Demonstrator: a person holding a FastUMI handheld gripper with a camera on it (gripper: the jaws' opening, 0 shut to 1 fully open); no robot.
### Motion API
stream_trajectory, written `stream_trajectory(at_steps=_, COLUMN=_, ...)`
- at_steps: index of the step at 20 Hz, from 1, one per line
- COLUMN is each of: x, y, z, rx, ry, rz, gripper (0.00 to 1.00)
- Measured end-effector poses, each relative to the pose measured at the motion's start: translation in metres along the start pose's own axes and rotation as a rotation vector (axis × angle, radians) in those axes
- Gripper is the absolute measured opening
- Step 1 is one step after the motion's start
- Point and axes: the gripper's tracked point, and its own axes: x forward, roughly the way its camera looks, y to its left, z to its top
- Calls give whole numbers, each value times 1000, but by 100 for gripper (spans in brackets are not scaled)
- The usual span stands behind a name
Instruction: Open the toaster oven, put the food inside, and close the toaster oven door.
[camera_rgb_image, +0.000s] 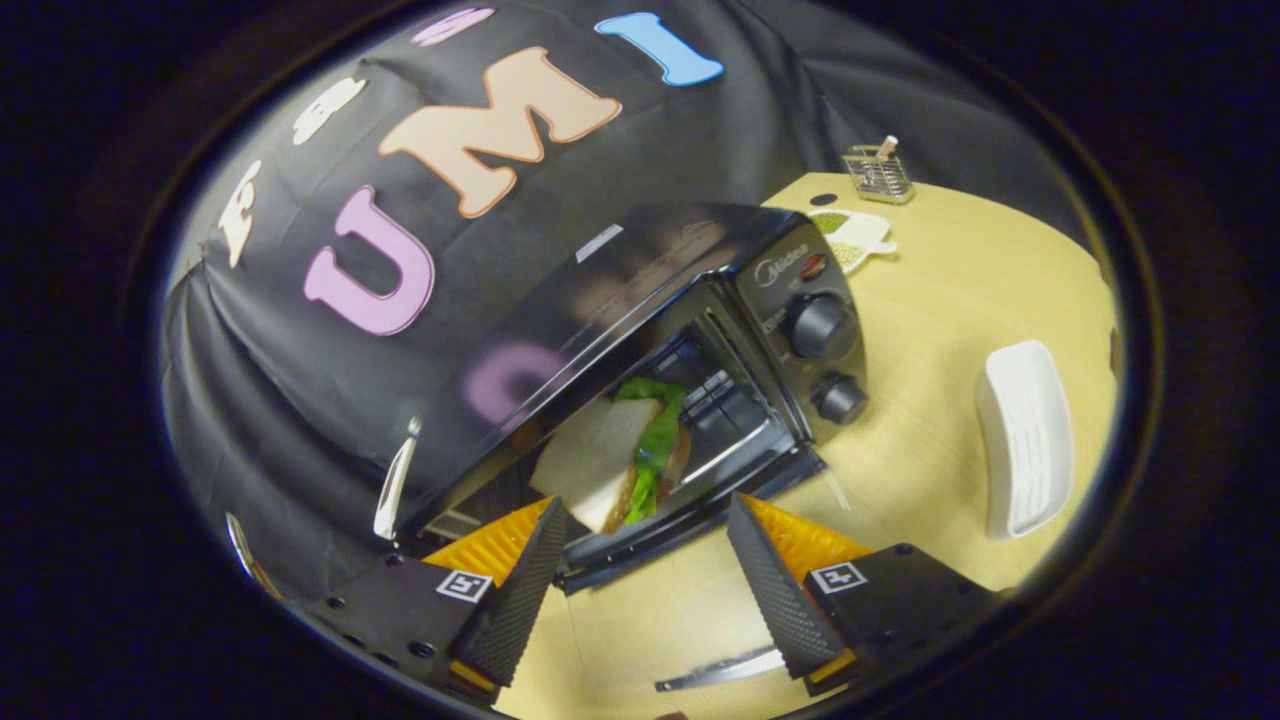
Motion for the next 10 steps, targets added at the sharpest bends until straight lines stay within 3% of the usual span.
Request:
stream_trajectory(at_steps=4, x=-46, y=-27, z=-34, rx=-131, ry=121, rz=-44, gripper=99)
stream_trajectory(at_steps=10, x=-78, y=-70, z=-92, rx=-202, ry=341, rz=-94, gripper=99)
